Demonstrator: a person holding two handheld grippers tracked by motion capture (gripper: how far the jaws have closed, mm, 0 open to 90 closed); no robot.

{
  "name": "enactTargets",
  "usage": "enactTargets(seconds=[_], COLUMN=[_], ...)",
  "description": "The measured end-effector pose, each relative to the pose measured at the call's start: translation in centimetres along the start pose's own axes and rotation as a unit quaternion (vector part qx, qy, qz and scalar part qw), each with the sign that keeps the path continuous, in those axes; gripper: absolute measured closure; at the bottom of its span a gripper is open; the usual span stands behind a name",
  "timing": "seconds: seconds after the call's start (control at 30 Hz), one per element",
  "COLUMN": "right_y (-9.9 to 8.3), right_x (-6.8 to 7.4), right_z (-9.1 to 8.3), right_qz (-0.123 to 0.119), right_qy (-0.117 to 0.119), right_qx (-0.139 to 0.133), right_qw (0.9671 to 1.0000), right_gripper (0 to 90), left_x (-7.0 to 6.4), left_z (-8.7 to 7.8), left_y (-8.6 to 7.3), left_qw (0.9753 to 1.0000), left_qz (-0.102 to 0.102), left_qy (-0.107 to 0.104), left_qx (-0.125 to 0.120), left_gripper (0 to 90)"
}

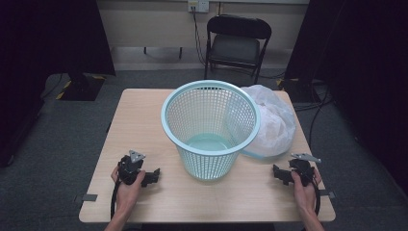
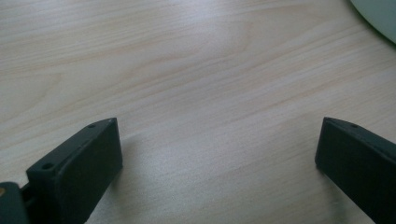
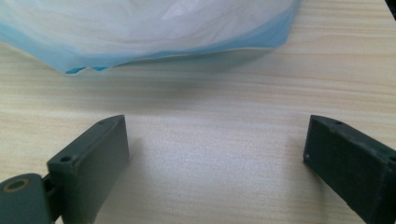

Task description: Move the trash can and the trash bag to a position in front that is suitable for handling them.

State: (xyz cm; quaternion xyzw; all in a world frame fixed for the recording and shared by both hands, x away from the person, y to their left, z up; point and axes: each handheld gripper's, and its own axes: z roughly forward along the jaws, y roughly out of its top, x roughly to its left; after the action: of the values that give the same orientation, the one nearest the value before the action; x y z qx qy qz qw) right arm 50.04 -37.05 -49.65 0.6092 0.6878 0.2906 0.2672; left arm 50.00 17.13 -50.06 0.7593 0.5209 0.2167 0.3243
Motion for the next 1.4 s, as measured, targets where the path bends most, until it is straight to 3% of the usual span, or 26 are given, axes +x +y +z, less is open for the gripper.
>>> enactTargets(seconds=[0.13, 0.2, 0.27, 0.4, 0.43, 0.53, 0.6, 0.8, 0.9, 0.93, 0.97, 1.07, 1.13, 1.3, 1.37, 1.4], right_y=[0.1, 0.0, 0.0, 0.6, 0.6, 1.7, 2.5, 6.1, 7.9, 8.4, 8.8, 10.0, 10.8, 12.7, 13.0, 13.1], right_x=[-0.2, -0.3, -0.2, 0.3, 0.3, 1.2, 2.0, 4.6, 5.7, 5.9, 6.2, 7.0, 7.2, 7.6, 7.9, 8.1], right_z=[-0.8, -1.3, -2.2, -4.2, -4.2, -5.2, -5.7, -6.7, -6.3, -5.8, -5.1, -3.8, -3.4, -2.5, -2.2, -2.1], right_qz=[-0.001, 0.007, 0.004, -0.013, -0.013, -0.029, -0.045, -0.083, -0.101, -0.102, -0.104, -0.120, -0.110, -0.099, -0.094, -0.093], right_qy=[0.009, 0.025, 0.033, 0.079, 0.079, 0.107, 0.113, 0.135, 0.148, 0.154, 0.156, 0.152, 0.161, 0.170, 0.171, 0.168], right_qx=[0.016, 0.015, 0.002, -0.034, -0.034, -0.050, -0.061, -0.106, -0.126, -0.124, -0.121, -0.125, -0.127, -0.139, -0.140, -0.138], right_qw=[0.9998, 0.9996, 0.9994, 0.9962, 0.9962, 0.9926, 0.9907, 0.9816, 0.9758, 0.9750, 0.9748, 0.9731, 0.9725, 0.9707, 0.9708, 0.9716], right_gripper=[13.8, 13.1, 14.8, 13.6, 13.6, 12.6, 12.7, 12.3, 11.9, 12.4, 12.4, 12.6, 12.2, 12.3, 13.4, 15.3], left_x=[0.0, -0.2, -0.4, -0.9, -0.9, -1.4, -1.6, -1.0, -0.7, -0.7, -0.8, -1.1, -1.1, -1.5, -2.0, -2.3], left_z=[-0.5, -0.9, -1.5, -2.6, -2.6, -2.9, -3.0, -2.9, -2.9, -2.8, -2.6, -2.2, -2.1, -1.1, -0.7, -0.6], left_y=[0.2, 0.4, 0.7, 1.5, 1.5, 2.4, 3.1, 5.3, 6.3, 6.5, 6.8, 7.8, 8.6, 10.0, 10.2, 10.3], left_qw=[0.9998, 0.9995, 0.9992, 0.9972, 0.9972, 0.9969, 0.9968, 0.9944, 0.9927, 0.9915, 0.9919, 0.9909, 0.9905, 0.9883, 0.9874, 0.9881], left_qz=[-0.011, -0.014, -0.009, -0.004, -0.004, 0.010, 0.011, -0.010, -0.013, -0.020, -0.023, -0.014, -0.016, -0.003, -0.008, -0.004], left_qy=[0.000, 0.001, -0.006, -0.037, -0.037, -0.043, -0.042, -0.056, -0.069, -0.070, -0.073, -0.079, -0.072, -0.083, -0.083, -0.069], left_qx=[-0.016, -0.027, -0.040, -0.064, -0.064, -0.064, -0.067, -0.089, -0.098, -0.108, -0.101, -0.108, -0.116, -0.128, -0.135, -0.138], left_gripper=[22.2, 13.8, 18.3, 16.0, 15.8, 15.9, 15.9, 16.0, 16.1, 16.1, 15.7, 16.1, 15.9, 15.9, 15.9, 18.7])
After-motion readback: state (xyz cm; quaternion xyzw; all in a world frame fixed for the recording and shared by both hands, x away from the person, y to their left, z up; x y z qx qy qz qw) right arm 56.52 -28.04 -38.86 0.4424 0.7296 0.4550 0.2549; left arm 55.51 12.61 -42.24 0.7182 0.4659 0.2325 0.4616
